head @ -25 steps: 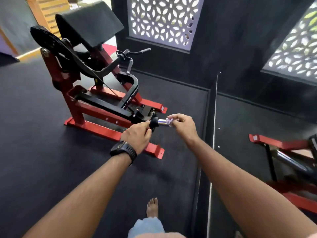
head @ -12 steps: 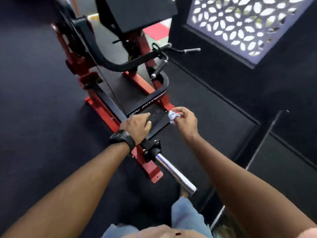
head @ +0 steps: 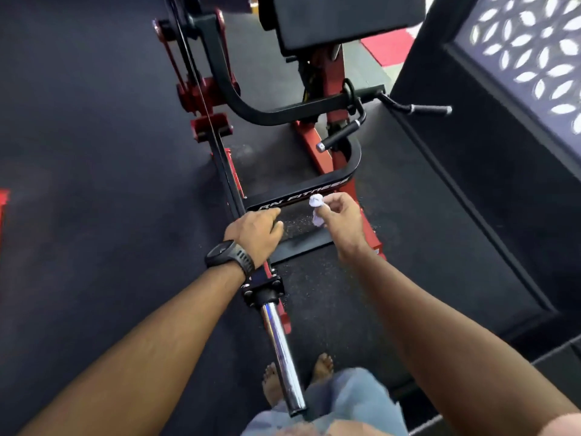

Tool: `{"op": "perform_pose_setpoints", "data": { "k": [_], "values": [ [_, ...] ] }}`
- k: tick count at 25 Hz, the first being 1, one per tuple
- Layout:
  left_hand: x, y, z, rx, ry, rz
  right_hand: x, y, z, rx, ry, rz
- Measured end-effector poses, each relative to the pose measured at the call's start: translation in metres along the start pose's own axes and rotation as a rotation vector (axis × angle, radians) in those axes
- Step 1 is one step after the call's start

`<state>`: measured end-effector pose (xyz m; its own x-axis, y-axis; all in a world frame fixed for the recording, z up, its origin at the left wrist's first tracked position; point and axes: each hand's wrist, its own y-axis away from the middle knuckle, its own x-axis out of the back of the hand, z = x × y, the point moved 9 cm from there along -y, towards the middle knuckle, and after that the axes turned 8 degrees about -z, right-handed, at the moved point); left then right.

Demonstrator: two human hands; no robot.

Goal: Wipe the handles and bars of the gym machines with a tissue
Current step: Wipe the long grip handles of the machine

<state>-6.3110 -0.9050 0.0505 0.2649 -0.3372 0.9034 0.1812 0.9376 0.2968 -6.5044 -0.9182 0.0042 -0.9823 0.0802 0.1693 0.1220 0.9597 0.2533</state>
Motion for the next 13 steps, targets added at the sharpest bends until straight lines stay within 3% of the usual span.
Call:
{"op": "perform_pose_setpoints", "data": {
  "k": [5, 10, 13],
  "values": [
    [-0.031, -0.047, 0.039, -0.014, -0.077, -0.052, 0.027, -0.035, 0.012, 0.037, -0.039, -0.1],
    [-0.063, -0.142, 0.072, 0.103, -0.054, -0.019, 0.076, -0.154, 0.031, 0.021, 0.182, -0.152],
    [-0.068, -0.19, 0.09, 0.18, 0.04, 0.012, 0.098, -0.219, 0.043, 0.016, 0.177, -0.141]
  ]
}}
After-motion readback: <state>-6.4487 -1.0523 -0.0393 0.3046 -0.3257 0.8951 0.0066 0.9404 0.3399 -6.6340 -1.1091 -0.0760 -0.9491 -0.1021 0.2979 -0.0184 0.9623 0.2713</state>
